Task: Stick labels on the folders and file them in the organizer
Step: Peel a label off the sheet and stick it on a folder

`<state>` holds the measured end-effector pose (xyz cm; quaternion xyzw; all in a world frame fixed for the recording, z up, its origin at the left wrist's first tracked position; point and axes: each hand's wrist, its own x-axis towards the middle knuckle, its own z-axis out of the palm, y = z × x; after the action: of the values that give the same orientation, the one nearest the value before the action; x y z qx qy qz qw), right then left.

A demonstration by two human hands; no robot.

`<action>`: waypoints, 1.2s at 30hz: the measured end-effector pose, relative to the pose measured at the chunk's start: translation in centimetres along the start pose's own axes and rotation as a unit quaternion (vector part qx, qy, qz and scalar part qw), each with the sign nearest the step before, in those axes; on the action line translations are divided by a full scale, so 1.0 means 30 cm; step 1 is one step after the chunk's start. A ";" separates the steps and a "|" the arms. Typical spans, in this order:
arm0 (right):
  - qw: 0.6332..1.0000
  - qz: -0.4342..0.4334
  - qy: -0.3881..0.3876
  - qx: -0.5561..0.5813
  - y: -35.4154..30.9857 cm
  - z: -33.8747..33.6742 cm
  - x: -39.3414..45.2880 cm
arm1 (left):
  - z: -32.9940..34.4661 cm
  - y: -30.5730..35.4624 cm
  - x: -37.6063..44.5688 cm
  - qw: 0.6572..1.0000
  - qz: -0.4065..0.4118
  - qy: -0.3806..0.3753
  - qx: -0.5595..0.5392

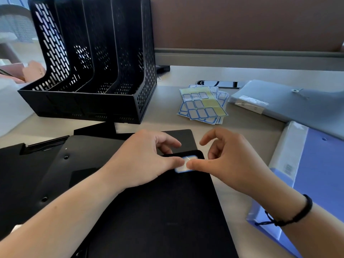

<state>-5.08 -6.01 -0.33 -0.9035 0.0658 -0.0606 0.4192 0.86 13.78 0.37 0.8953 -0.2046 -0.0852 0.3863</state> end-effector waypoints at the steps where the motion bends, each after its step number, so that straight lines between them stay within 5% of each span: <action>1: 1.000 0.016 -0.003 0.006 0.005 -0.003 0.005 | -0.001 0.004 0.000 1.000 0.001 0.008 -0.004; 7: 0.964 0.097 -0.150 0.198 0.009 0.010 0.003 | -0.010 0.029 -0.001 0.999 0.032 0.010 -0.033; 12: 0.955 0.064 -0.134 0.255 0.005 0.040 -0.003 | -0.027 0.040 0.003 0.997 0.056 -0.055 -0.014; 16: 0.955 0.052 -0.141 0.254 0.015 0.053 -0.005 | -0.044 0.046 0.004 0.983 0.025 -0.169 0.073; 25: 0.951 0.018 -0.166 0.259 0.047 0.049 0.002 | -0.023 0.059 0.025 0.986 0.009 -0.114 0.121; 36: 0.952 0.004 -0.196 0.234 0.049 0.042 -0.004 | -0.038 0.031 0.039 0.981 0.057 -0.153 0.102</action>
<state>-5.10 -6.00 -2.26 -0.7737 -0.0301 0.1059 0.6239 1.99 13.46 1.83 0.8932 -0.3196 -0.1781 0.2612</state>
